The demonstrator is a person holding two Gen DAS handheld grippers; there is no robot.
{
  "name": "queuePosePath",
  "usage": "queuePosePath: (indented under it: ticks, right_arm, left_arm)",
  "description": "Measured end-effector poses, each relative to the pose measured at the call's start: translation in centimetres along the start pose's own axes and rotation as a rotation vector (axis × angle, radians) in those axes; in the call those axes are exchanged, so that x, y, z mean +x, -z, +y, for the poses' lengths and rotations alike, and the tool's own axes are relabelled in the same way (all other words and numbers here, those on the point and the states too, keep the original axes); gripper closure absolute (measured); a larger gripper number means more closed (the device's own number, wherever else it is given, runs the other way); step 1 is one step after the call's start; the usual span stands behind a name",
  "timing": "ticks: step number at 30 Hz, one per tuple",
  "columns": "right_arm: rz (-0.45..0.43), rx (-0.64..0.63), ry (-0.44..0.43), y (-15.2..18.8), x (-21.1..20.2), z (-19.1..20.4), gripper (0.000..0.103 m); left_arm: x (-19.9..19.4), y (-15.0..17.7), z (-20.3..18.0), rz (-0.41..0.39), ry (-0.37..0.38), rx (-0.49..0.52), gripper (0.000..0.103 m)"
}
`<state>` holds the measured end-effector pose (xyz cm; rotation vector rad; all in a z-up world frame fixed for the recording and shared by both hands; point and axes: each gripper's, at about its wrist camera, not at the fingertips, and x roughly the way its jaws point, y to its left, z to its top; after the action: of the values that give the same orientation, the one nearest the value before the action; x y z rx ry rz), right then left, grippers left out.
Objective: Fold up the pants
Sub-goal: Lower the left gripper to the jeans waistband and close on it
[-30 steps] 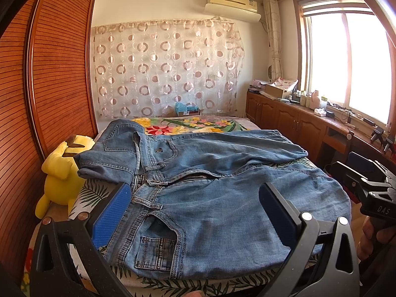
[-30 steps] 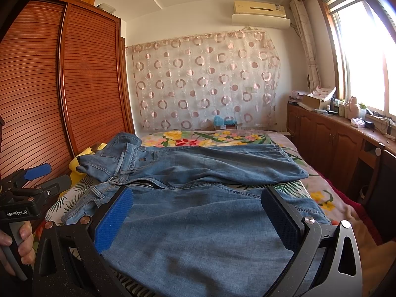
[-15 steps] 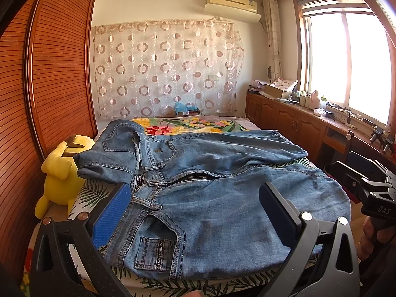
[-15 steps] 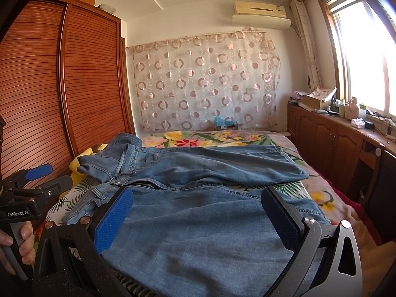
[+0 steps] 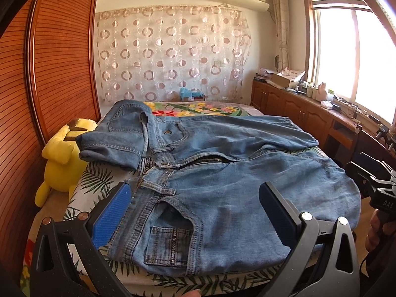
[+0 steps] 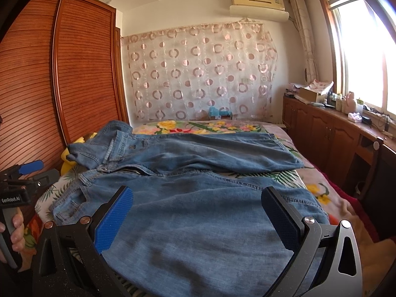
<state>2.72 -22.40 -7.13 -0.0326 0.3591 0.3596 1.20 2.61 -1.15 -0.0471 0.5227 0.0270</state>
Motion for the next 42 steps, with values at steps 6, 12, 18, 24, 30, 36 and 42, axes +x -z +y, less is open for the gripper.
queuePosePath:
  ticks: [6, 12, 18, 24, 30, 36, 42]
  right_arm:
    - [0.047, -0.001, 0.026, 0.3, 0.9, -0.4, 0.0]
    - [0.076, -0.008, 0.054, 0.2, 1.2, -0.5, 0.0]
    - [0.103, -0.015, 0.072, 0.0, 1.0, -0.2, 0.0]
    - [0.13, -0.029, 0.078, 0.2, 1.1, -0.1, 0.0]
    - [0.162, -0.04, 0.086, -0.1, 1.3, 0.0, 0.0]
    - [0.178, -0.034, 0.09, -0.2, 1.1, -0.3, 0.0]
    - [0.178, -0.026, 0.095, -0.4, 1.0, -0.9, 0.0]
  left_arm:
    - [1.2, 0.9, 1.8, 0.034, -0.026, -0.017, 0.0]
    - [1.5, 1.5, 3.0, 0.047, -0.038, -0.027, 0.0]
    - [2.0, 3.0, 4.7, 0.08, -0.054, -0.032, 0.0]
    - [3.0, 5.6, 6.9, 0.152, -0.075, -0.04, 0.0]
    - [3.2, 7.7, 9.3, 0.206, -0.078, -0.096, 0.0]
    - [3.0, 8.6, 10.5, 0.229, -0.038, -0.138, 0.014]
    - [3.0, 9.0, 10.1, 0.222, 0.005, -0.136, 0.036]
